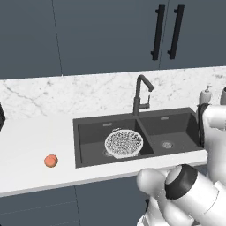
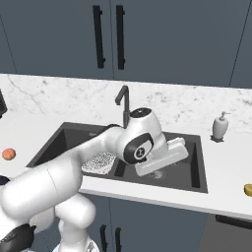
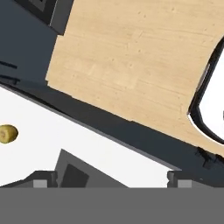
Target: Put the colander in the sink, put the peach, kiwi in the colander, and turn on the sink faucet and pour water over the colander.
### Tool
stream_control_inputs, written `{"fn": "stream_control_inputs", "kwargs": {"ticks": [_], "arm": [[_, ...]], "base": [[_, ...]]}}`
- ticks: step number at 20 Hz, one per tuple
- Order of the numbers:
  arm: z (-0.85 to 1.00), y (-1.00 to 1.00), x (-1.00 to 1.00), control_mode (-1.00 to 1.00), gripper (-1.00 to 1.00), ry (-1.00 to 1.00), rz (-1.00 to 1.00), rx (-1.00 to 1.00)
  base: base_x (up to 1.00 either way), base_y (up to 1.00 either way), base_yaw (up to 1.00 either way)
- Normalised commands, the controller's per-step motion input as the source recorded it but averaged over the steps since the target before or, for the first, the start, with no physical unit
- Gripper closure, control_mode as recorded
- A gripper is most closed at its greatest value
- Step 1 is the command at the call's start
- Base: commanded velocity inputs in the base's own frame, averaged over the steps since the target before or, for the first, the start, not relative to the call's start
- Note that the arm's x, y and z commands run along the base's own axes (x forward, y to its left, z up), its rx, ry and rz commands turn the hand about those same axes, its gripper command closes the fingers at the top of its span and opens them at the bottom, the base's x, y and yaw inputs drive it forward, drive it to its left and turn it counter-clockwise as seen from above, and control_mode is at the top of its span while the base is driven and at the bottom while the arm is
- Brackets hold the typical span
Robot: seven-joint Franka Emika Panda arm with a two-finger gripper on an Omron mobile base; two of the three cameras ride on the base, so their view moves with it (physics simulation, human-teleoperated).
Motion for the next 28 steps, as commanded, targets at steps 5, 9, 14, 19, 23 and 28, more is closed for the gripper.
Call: {"fn": "stream_control_inputs", "kwargs": {"ticks": [5,9,14,19,23,28], "arm": [[0.00,-0.67,0.01,-1.00,-1.00,0.00,-0.01,0.18],[0.00,-0.40,0.08,-1.00,-1.00,0.00,0.00,0.07],[-0.06,-0.11,0.08,-1.00,-1.00,0.00,0.00,-0.02],[-0.24,-0.28,0.00,-1.00,-1.00,-0.02,-0.02,-0.03],[-0.16,-0.27,0.00,-1.00,-1.00,0.00,0.03,-0.09],[-0.01,-0.33,0.00,-1.00,-1.00,0.00,0.15,-0.02]], "base": [[0.00,0.00,0.00],[0.00,0.00,0.00],[0.00,0.00,0.00],[0.00,0.00,0.00],[0.00,0.00,0.00],[0.00,0.00,0.00]]}}
